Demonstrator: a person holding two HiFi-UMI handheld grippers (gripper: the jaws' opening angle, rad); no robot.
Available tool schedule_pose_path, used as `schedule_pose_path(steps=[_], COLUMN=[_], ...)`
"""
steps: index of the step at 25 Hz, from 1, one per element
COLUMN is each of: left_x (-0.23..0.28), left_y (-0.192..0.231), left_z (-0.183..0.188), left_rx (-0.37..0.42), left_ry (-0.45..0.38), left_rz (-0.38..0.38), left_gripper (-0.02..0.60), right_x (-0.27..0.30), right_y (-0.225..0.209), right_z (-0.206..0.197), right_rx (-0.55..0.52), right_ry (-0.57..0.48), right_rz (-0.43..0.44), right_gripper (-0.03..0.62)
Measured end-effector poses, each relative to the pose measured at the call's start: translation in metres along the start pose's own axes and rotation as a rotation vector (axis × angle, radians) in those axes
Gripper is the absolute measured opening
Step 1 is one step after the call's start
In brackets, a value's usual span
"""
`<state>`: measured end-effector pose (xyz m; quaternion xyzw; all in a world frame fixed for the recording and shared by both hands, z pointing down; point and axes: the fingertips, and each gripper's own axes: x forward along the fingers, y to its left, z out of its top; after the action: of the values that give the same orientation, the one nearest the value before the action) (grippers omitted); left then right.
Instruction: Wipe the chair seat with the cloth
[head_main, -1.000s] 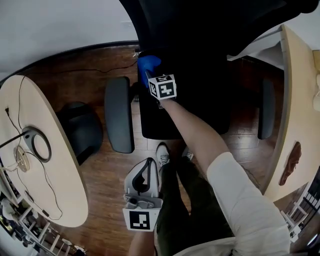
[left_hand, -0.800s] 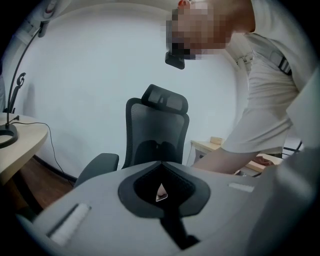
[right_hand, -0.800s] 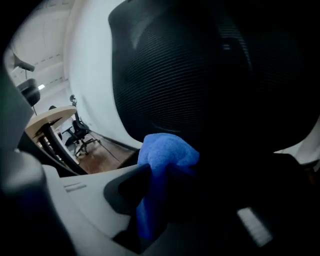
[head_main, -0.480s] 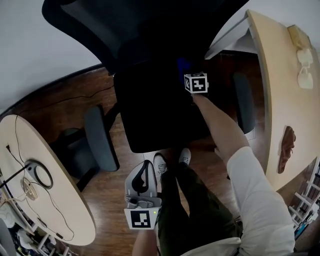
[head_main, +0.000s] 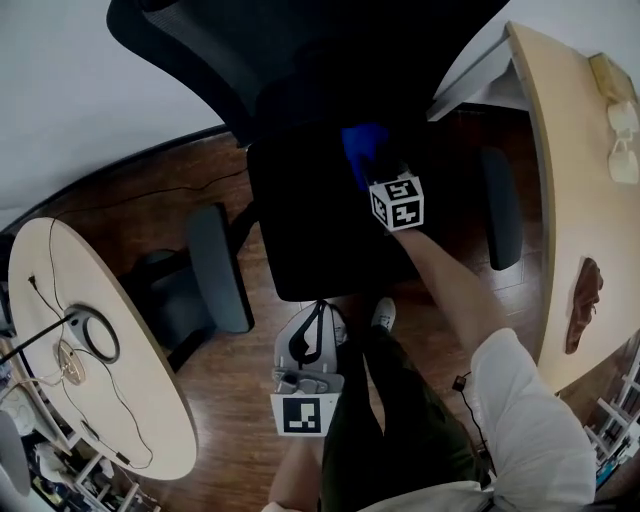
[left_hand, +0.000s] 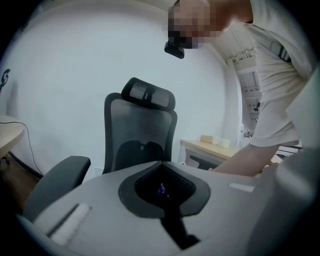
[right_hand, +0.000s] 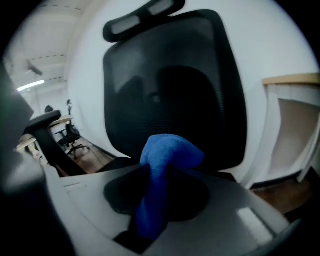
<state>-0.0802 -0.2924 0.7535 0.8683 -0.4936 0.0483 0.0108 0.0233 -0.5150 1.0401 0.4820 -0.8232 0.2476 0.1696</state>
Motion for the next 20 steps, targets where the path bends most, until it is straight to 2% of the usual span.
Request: schedule_pose_path(steps=[2,3,4,5,7,8,10,12,15,17,20], left_x=[-0.029,-0.040,-0.044,-0.041,-0.030,-0.028,-0.035,-0.044,-0.050,-0.045,-0.033], left_y=[0.001,0.003,0.007,0.013,0.027,0.032,0.036,0.037,0.036,0.035,0.027], left_z=[-0.046,-0.062,-0.064,-0.052,-0.016,-0.009,-0.015,-0.028,-0.031,-0.021,-0.012], left_rx=[-0.072,-0.097,-0.096,-0.069,0.001,0.014,0.007,-0.003,-0.005,-0.012,-0.013], left_ry=[0.299,0.403,0.406,0.308,0.024,-0.054,-0.077,-0.041,-0.019,-0.044,-0.068], left_rz=[0.003,0.005,0.015,0.032,0.074,0.089,0.105,0.103,0.091,0.092,0.078], left_gripper=[0.000,0.000,0.000,0.000,0.000,0.000,0.000,0.000,0.000,0.000,0.000], right_x=[0.006,0.015,0.025,0.036,0.059,0.068,0.079,0.084,0.077,0.065,0.037], right_y=[0.076,0.106,0.131,0.153,0.181,0.189,0.198,0.199,0.179,0.147,0.065], right_z=[-0.010,-0.020,-0.031,-0.042,-0.065,-0.074,-0.092,-0.107,-0.111,-0.109,-0.111], right_rx=[-0.049,-0.058,-0.061,-0.057,-0.036,-0.019,-0.014,-0.052,-0.050,-0.058,-0.039], right_ry=[-0.026,-0.044,-0.052,-0.045,-0.033,-0.021,0.050,0.115,0.120,0.105,0.078], right_rz=[0.089,0.114,0.128,0.138,0.144,0.141,0.130,0.119,0.089,0.052,-0.045], right_gripper=[0.097,0.097,0.097,0.097,0.097,0.097,0.097,0.097,0.097,0.097,0.097])
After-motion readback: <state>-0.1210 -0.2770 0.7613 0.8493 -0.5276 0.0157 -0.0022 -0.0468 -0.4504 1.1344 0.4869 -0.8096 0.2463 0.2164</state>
